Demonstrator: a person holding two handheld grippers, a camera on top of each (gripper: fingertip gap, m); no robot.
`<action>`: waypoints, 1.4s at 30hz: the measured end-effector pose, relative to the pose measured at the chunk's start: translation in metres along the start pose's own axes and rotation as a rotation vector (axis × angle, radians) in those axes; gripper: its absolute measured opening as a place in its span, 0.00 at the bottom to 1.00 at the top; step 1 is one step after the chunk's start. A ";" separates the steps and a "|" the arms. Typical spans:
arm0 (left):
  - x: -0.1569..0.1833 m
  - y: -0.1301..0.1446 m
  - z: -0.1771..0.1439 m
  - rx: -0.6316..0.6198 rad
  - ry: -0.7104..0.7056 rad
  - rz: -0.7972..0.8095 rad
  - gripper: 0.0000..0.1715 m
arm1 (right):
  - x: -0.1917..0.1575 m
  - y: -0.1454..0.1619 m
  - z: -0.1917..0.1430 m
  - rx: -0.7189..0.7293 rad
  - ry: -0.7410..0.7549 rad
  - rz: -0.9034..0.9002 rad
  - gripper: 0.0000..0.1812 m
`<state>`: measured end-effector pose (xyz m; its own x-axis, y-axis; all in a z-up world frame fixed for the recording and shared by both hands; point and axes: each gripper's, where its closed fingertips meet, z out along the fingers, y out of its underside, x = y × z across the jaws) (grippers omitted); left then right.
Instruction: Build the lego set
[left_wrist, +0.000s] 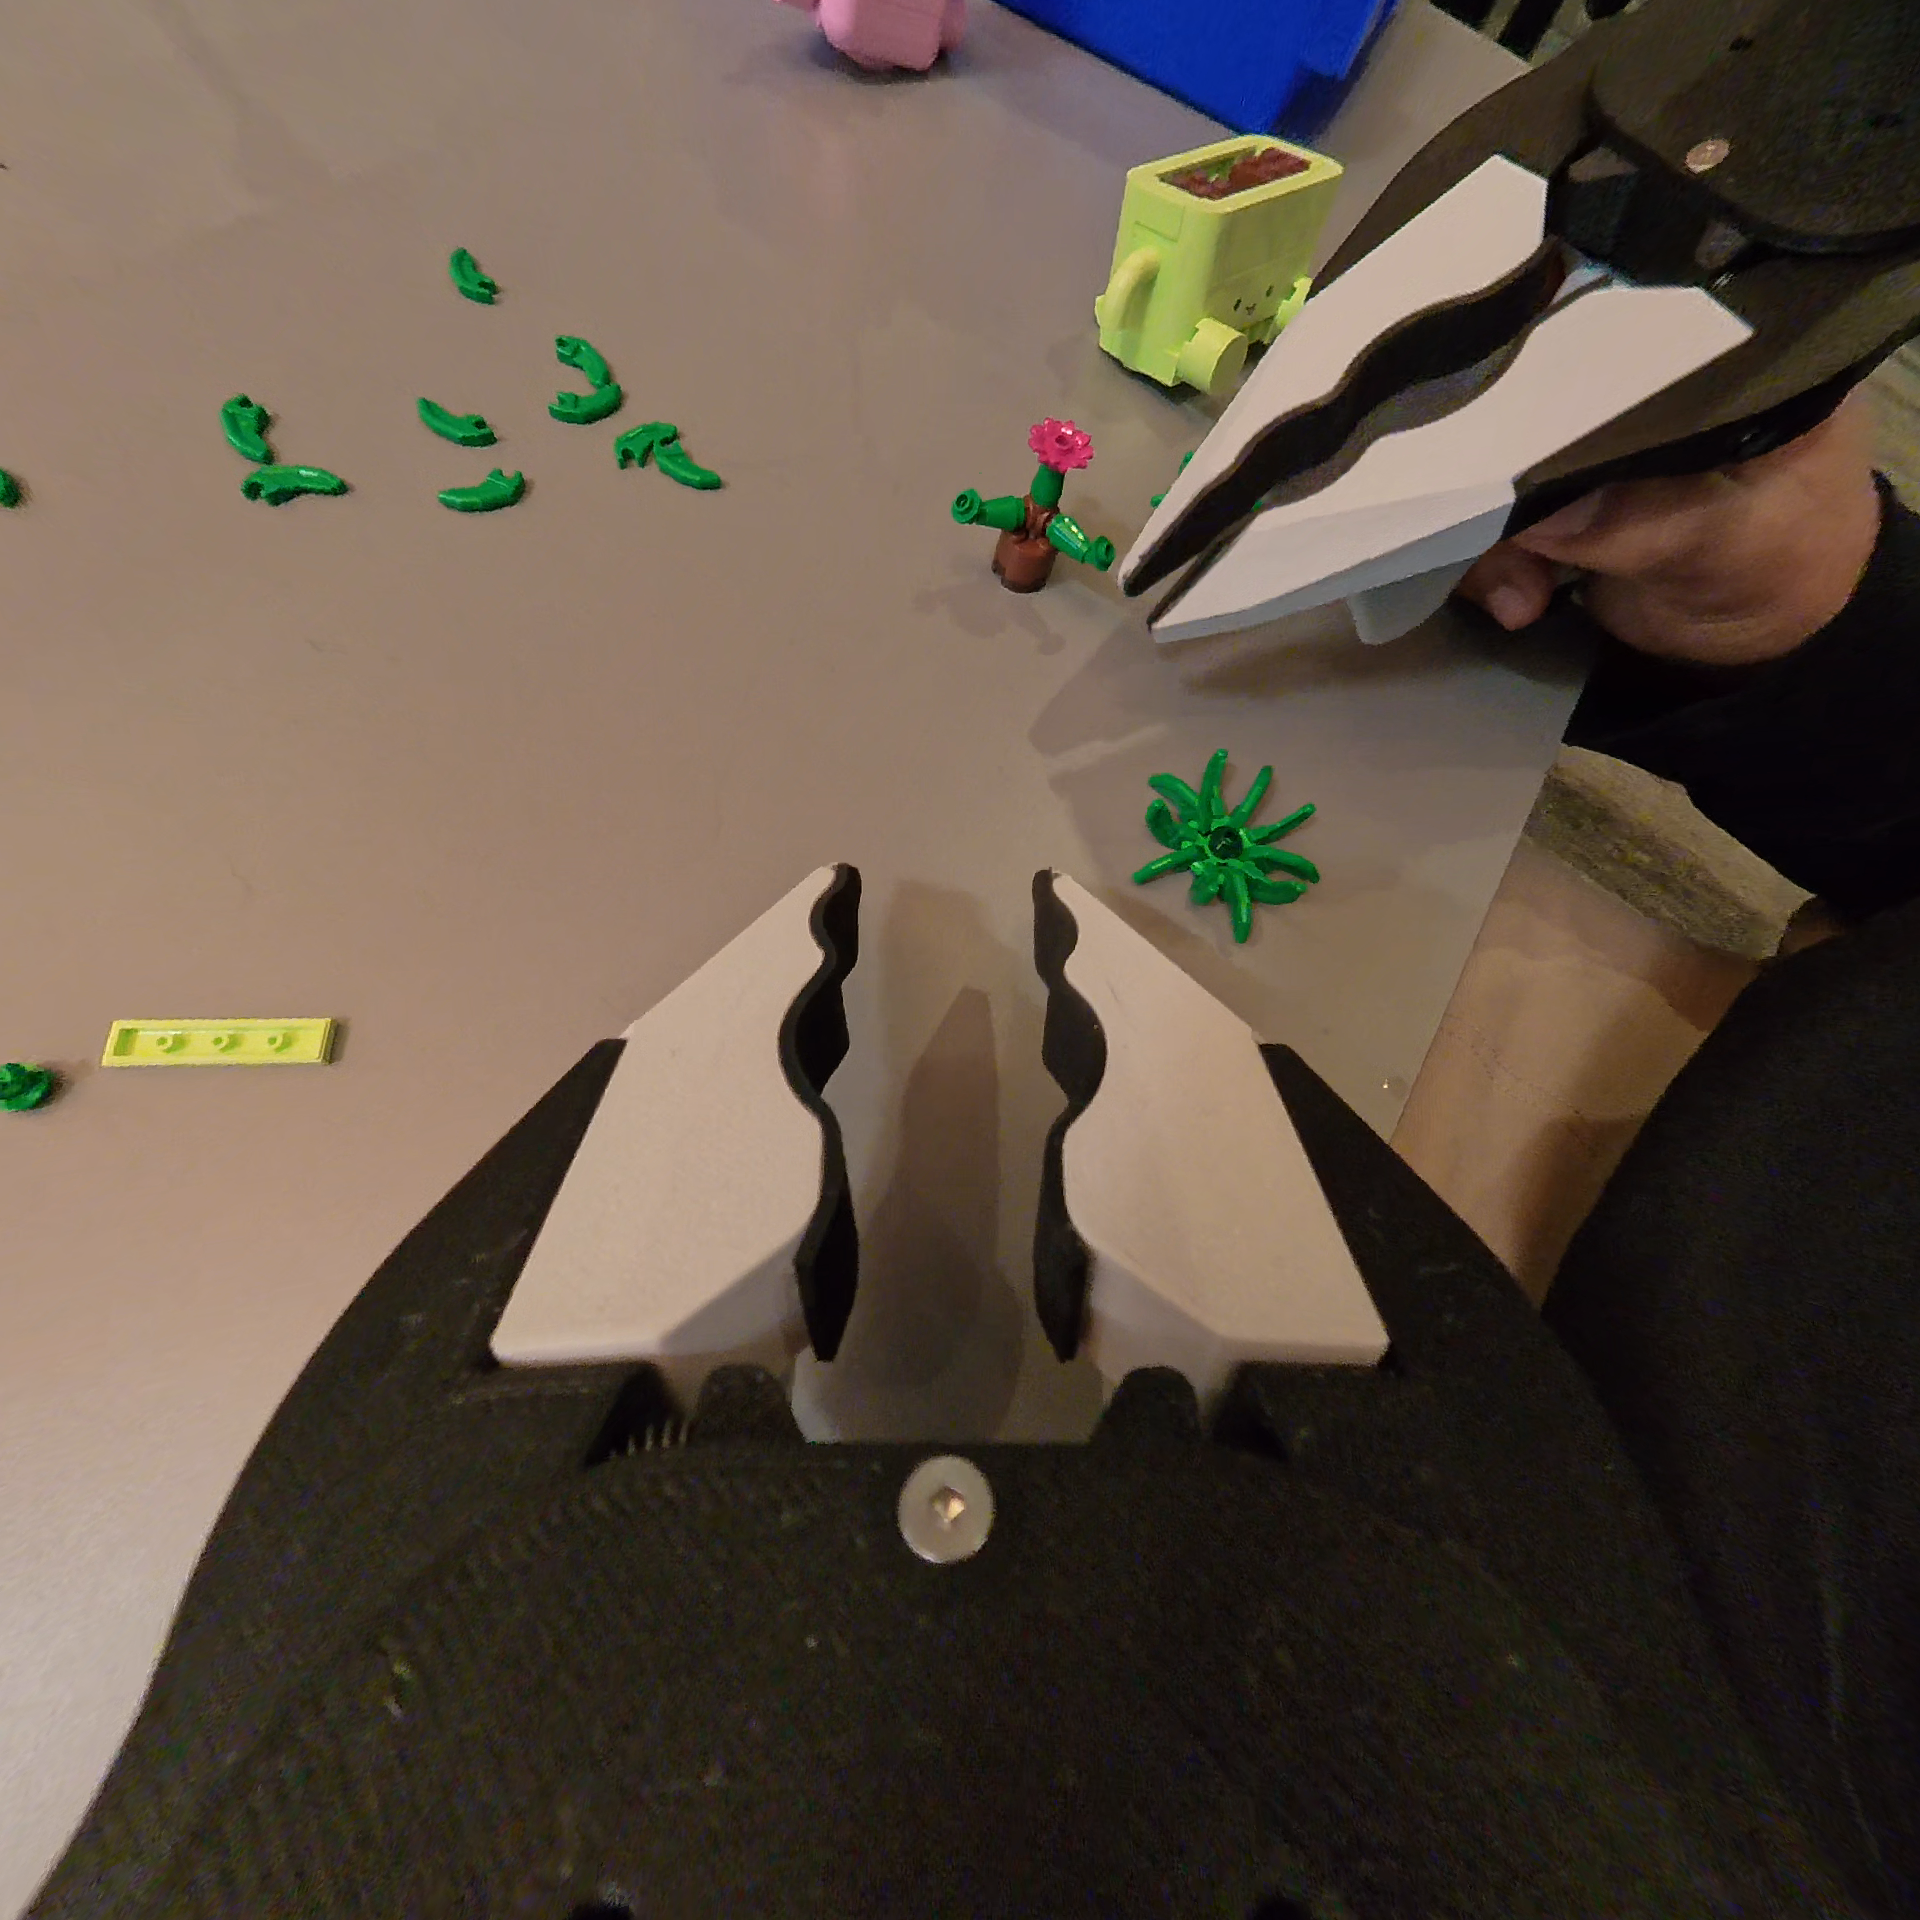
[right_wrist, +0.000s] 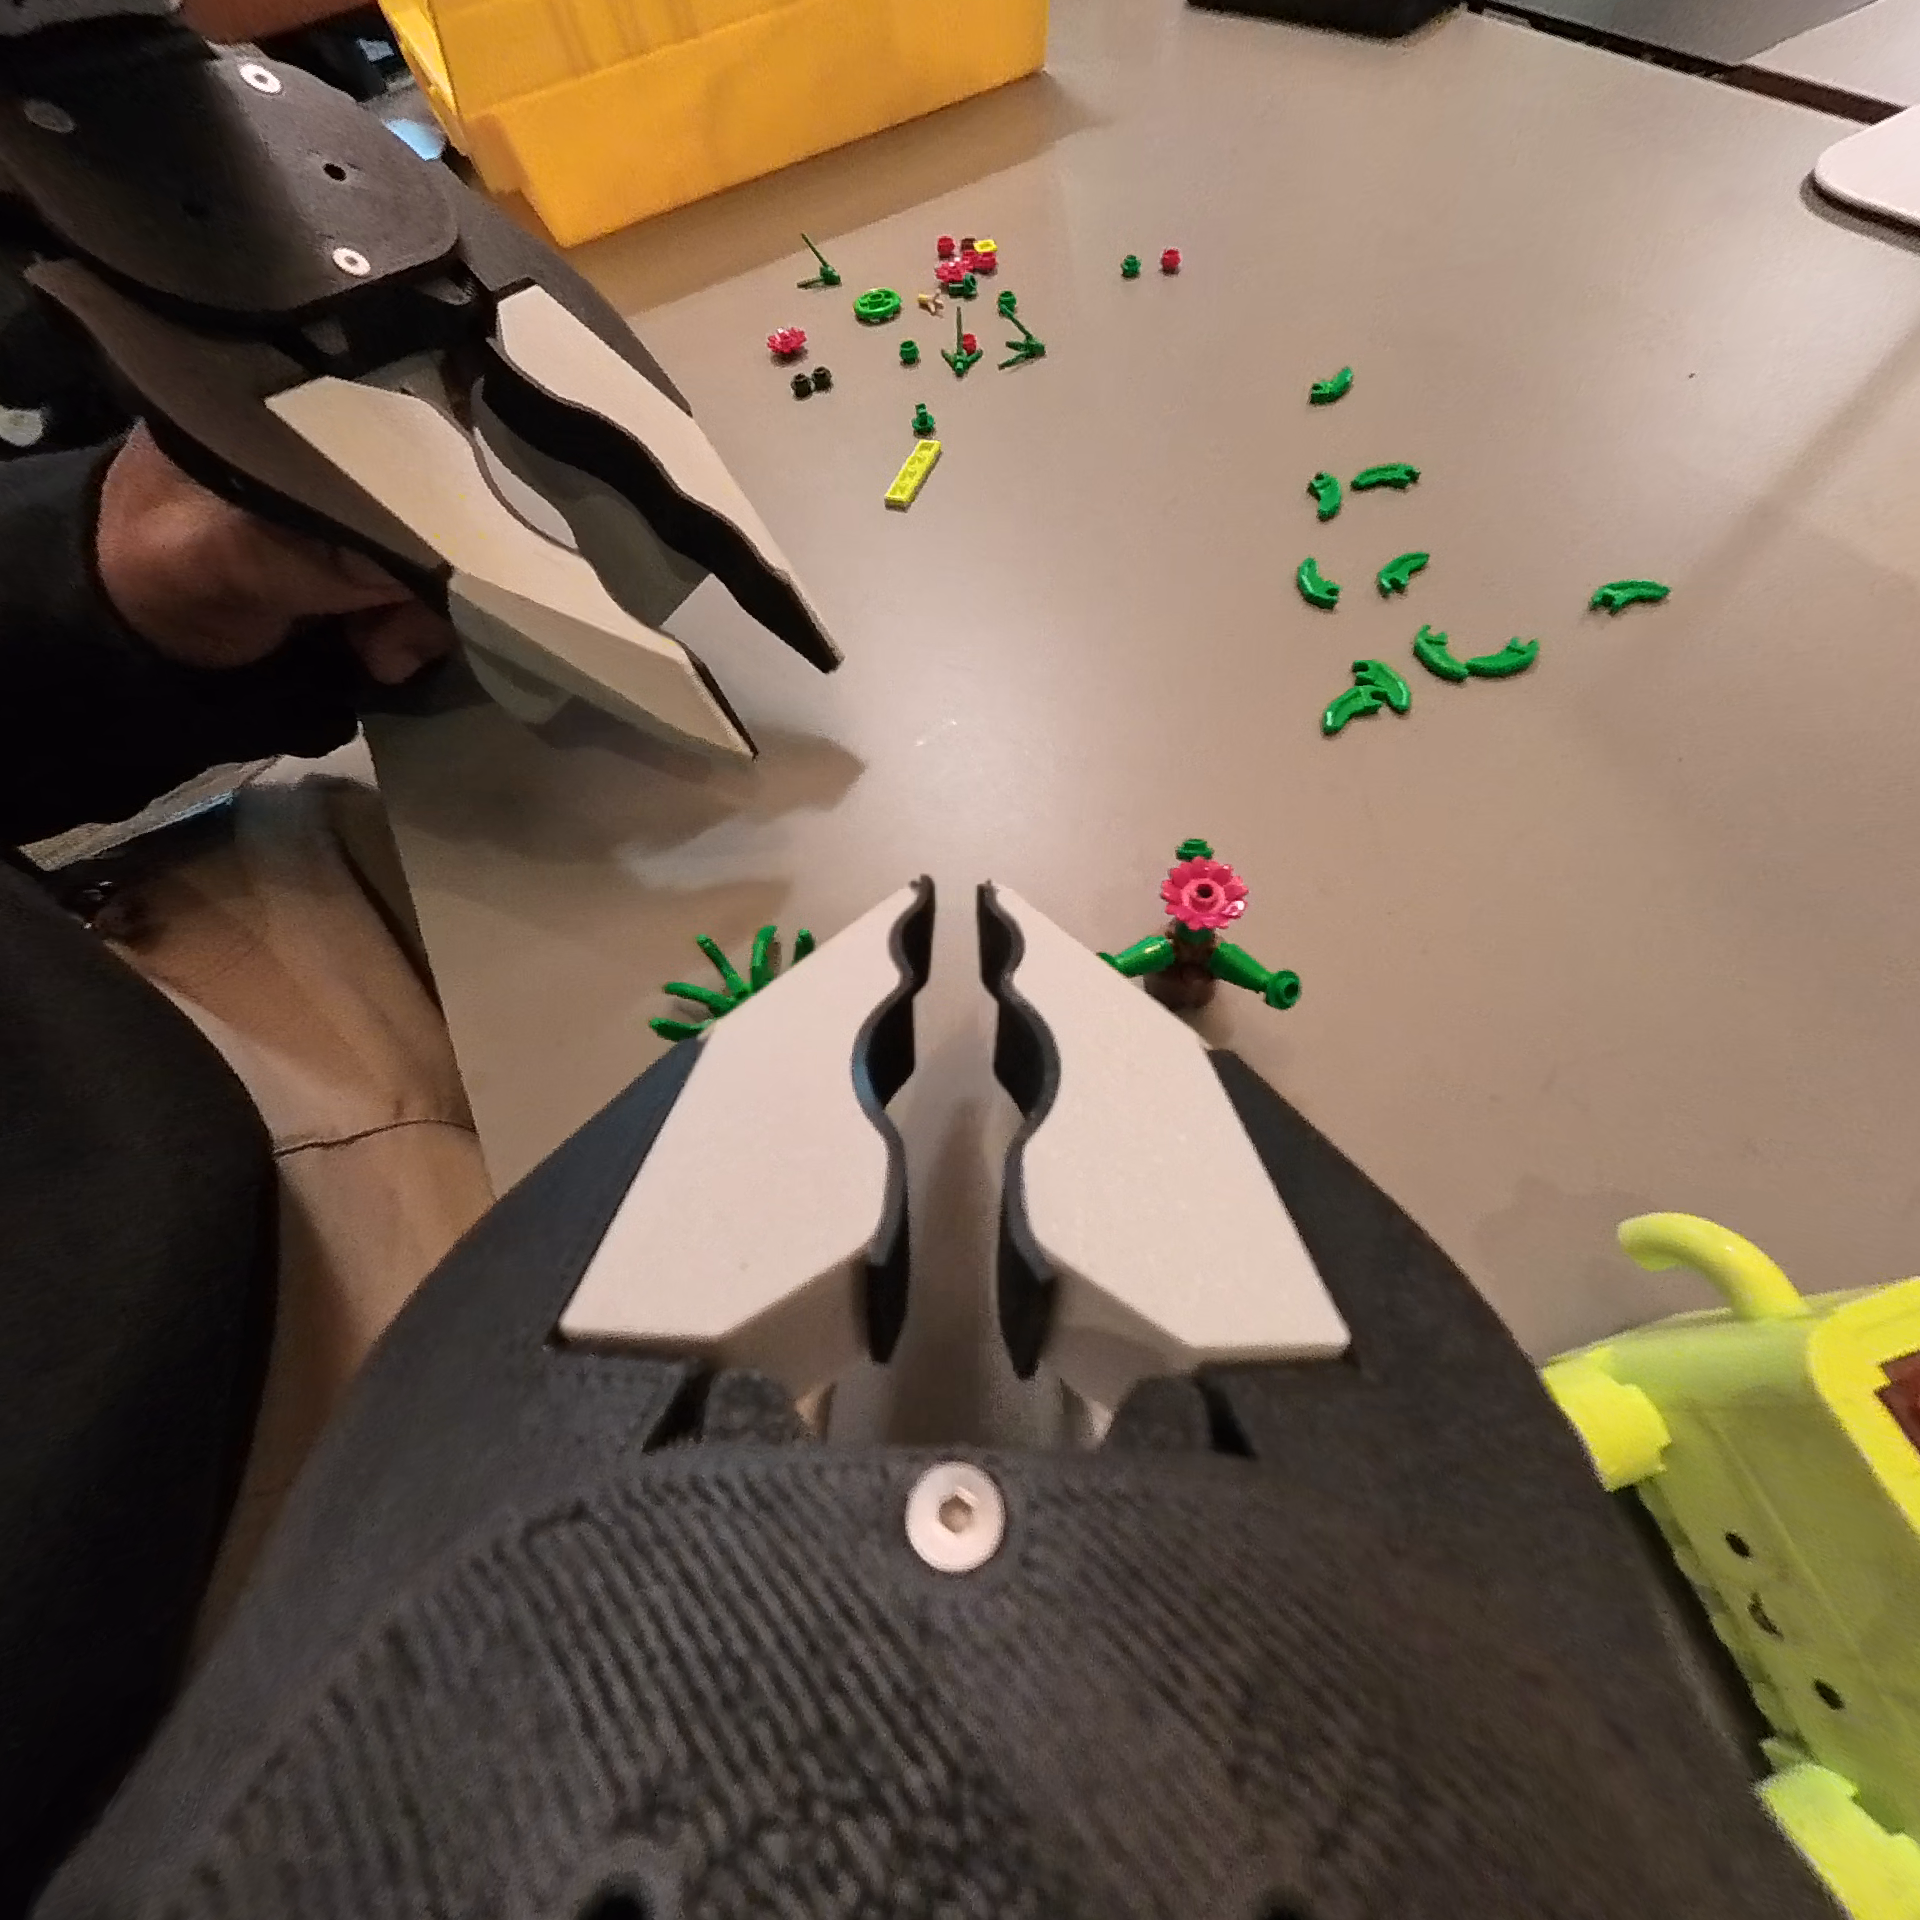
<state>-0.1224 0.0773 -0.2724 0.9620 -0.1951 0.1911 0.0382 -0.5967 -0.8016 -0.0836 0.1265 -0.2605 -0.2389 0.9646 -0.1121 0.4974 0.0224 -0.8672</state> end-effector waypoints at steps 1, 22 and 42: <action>0.002 -0.002 -0.001 0.013 0.010 0.004 0.18 | -0.002 0.000 0.000 0.002 -0.008 -0.007 0.05; 0.066 -0.018 -0.005 0.134 0.266 0.182 0.21 | -0.058 0.002 -0.014 0.062 -0.191 -0.318 0.06; 0.064 -0.011 0.000 0.087 0.206 0.219 0.15 | -0.054 0.007 -0.008 0.021 -0.150 -0.328 0.03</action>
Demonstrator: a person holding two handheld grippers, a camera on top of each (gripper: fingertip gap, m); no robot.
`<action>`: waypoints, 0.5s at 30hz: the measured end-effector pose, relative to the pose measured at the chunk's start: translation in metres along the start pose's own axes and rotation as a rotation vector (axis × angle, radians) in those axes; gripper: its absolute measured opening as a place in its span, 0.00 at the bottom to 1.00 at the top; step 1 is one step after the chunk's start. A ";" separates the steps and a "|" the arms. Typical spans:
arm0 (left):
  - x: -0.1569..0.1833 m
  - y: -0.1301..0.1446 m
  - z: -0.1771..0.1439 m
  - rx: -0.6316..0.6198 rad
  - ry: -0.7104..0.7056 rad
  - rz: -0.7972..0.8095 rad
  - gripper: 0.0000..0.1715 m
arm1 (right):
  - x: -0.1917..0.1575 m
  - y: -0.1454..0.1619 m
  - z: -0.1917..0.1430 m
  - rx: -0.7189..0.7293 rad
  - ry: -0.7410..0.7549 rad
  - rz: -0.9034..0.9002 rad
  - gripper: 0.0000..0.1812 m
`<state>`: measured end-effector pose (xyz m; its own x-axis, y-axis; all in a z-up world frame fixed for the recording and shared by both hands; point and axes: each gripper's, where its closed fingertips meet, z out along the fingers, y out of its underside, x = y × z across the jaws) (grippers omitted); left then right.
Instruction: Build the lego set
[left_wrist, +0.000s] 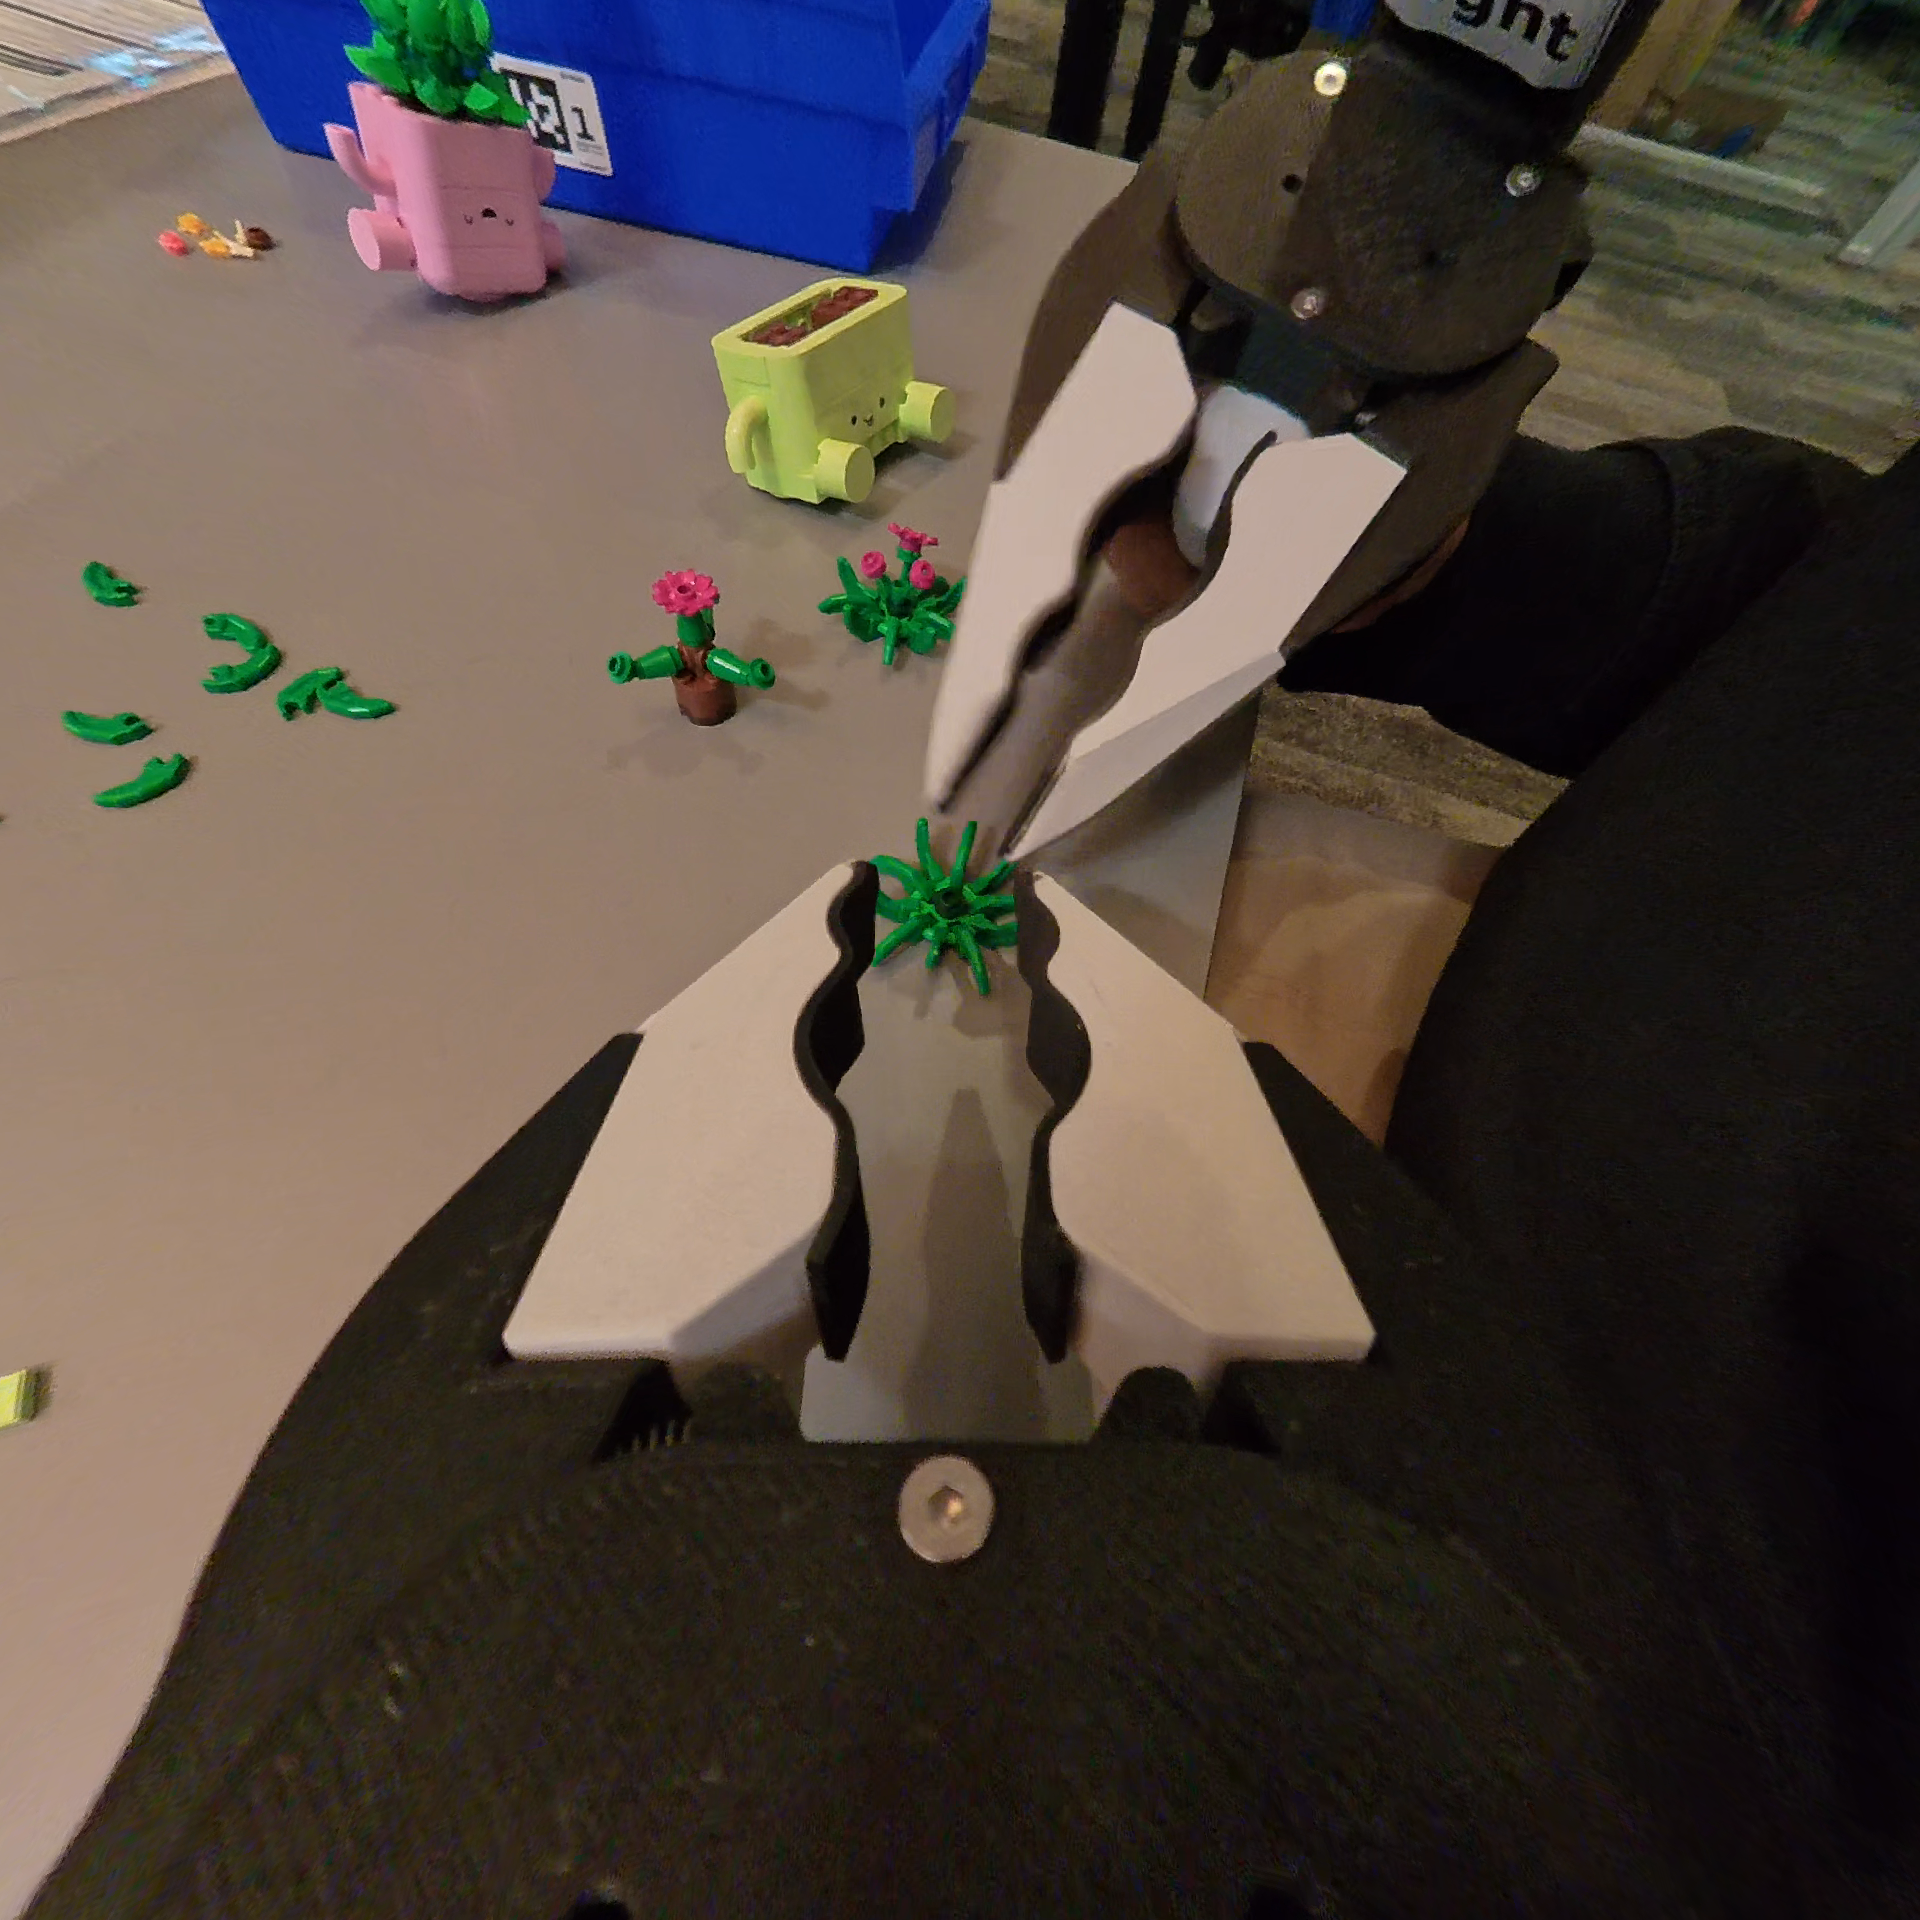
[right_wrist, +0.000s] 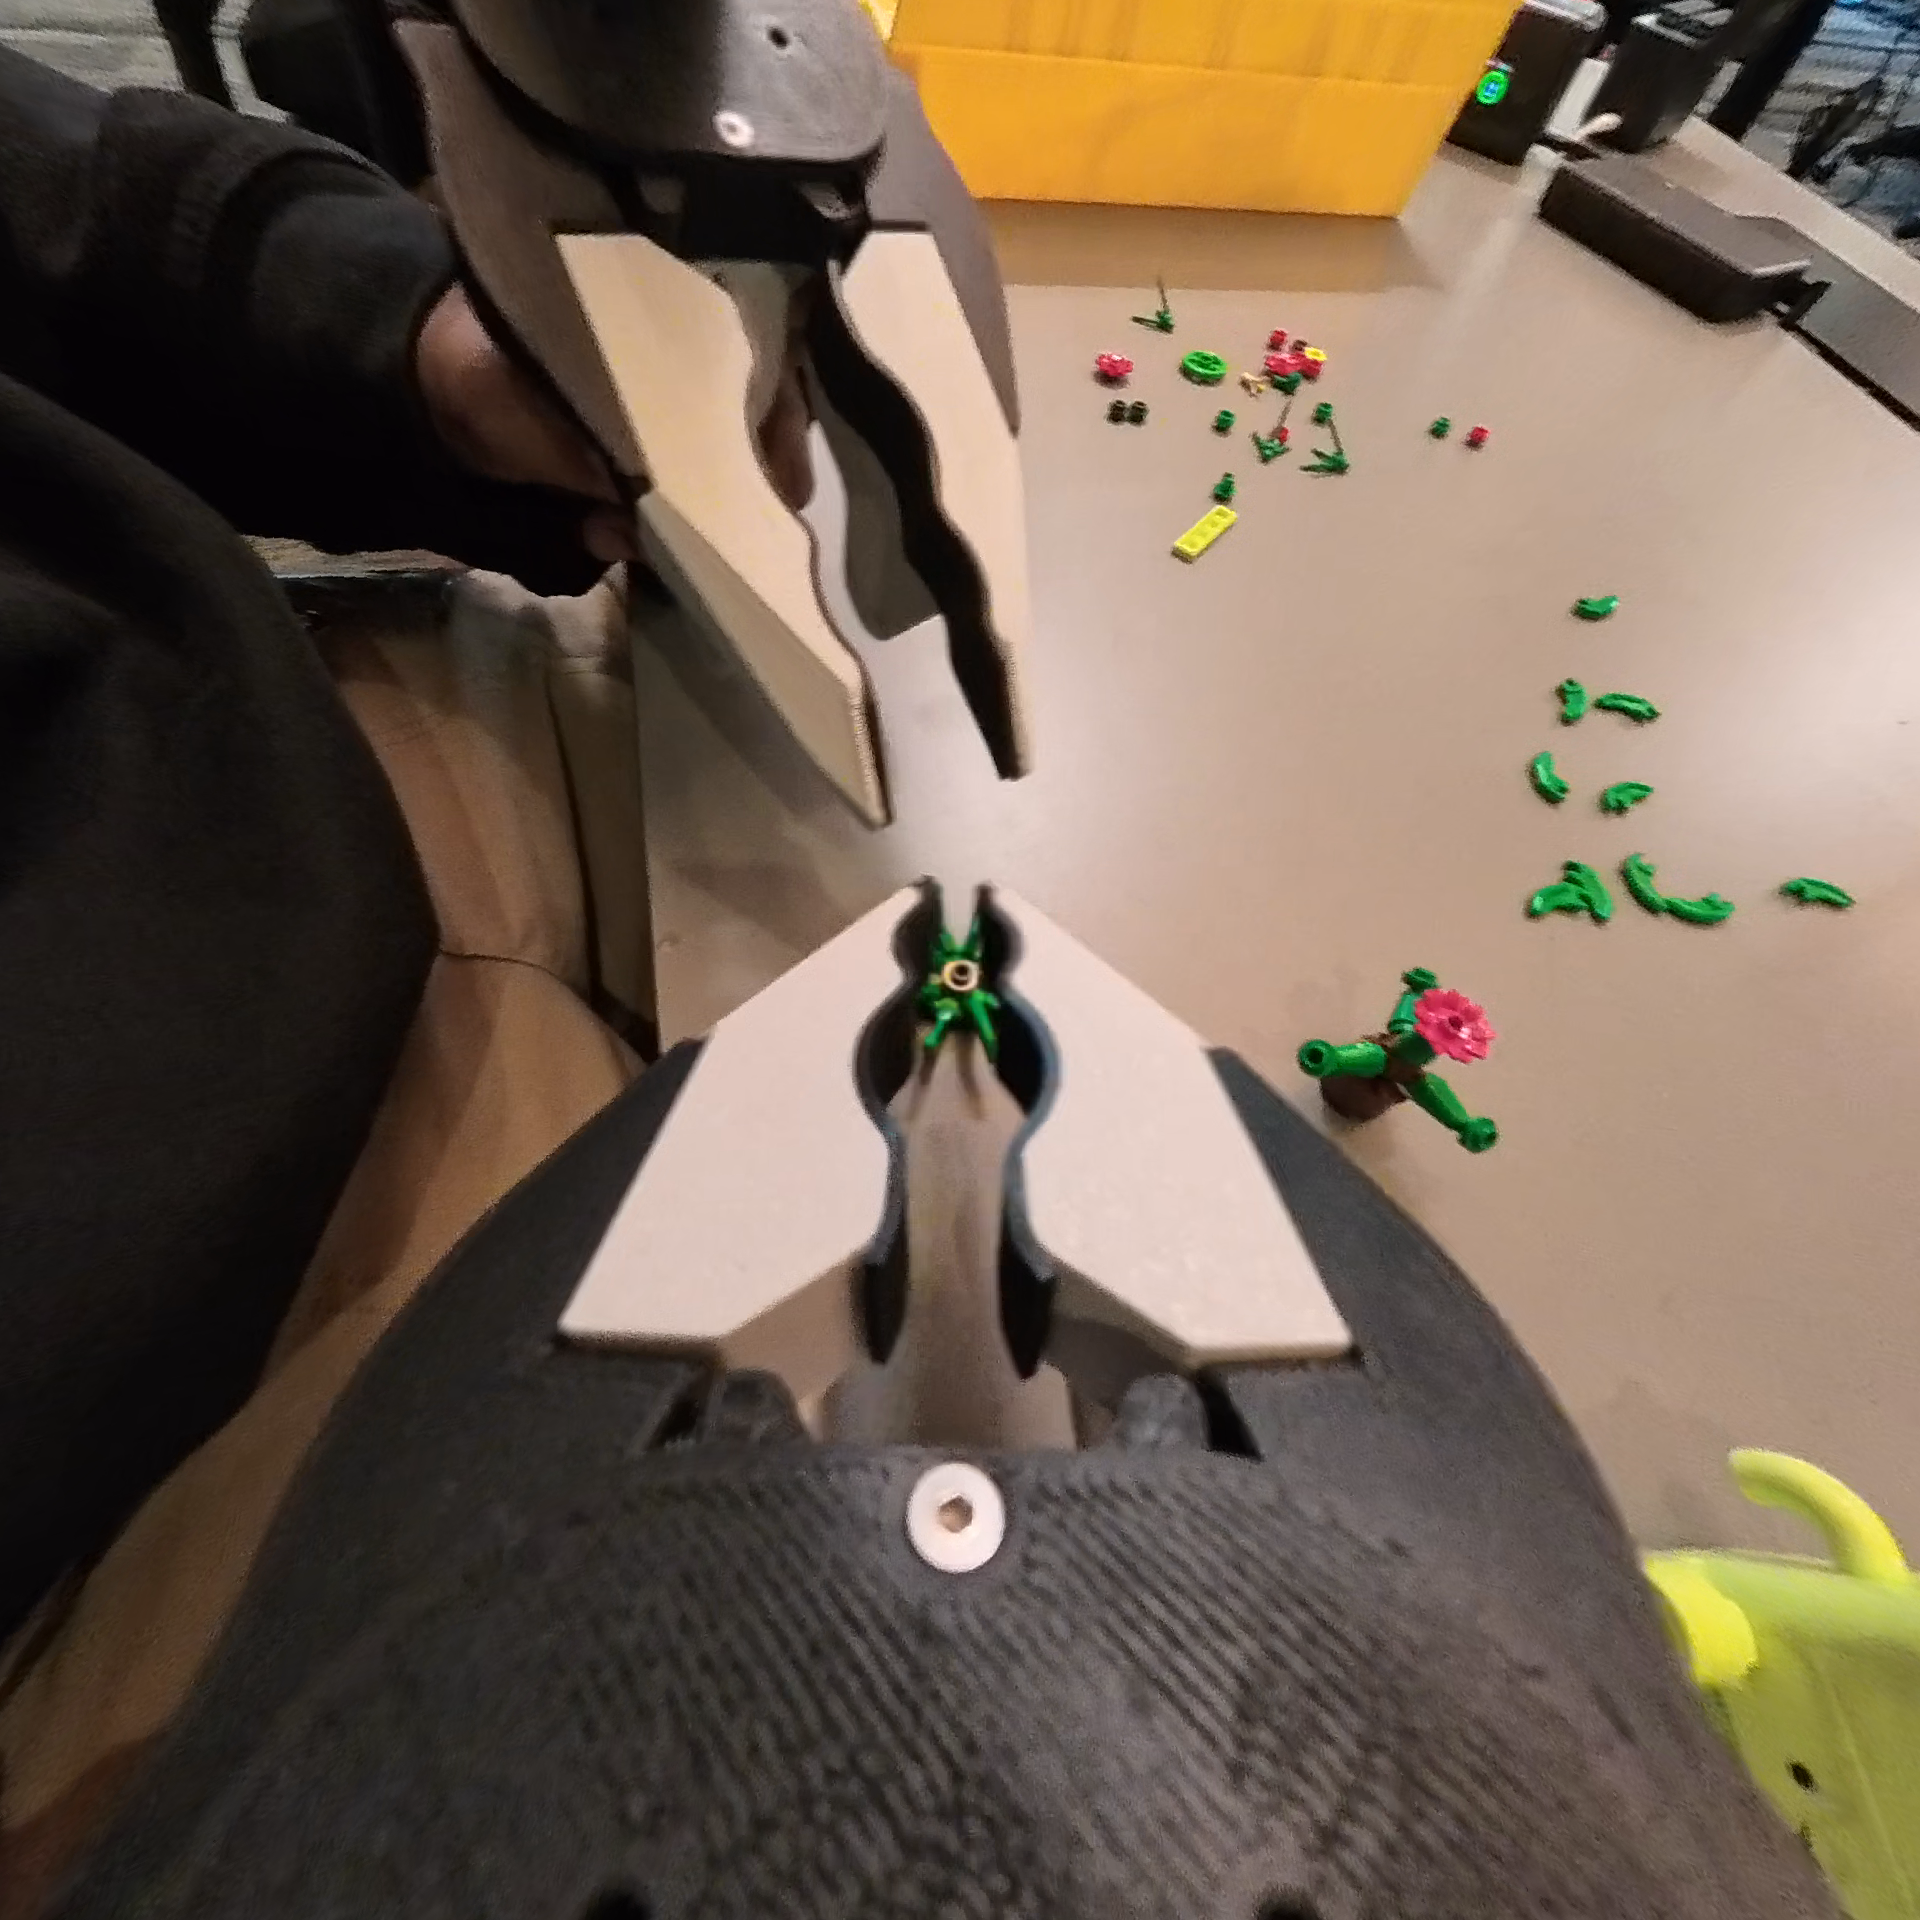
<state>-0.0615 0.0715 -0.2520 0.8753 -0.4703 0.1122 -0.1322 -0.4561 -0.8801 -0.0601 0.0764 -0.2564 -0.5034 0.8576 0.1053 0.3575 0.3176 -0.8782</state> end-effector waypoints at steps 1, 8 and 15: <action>0.000 0.000 0.000 -0.002 -0.001 0.002 0.15 | 0.001 0.001 0.001 -0.006 0.008 0.003 0.07; 0.008 0.008 0.004 -0.056 0.039 0.005 0.19 | -0.002 0.002 0.002 -0.015 -0.008 -0.003 0.05; 0.001 0.001 0.000 -0.005 0.047 -0.055 0.19 | -0.001 0.000 0.000 0.003 -0.005 0.001 0.00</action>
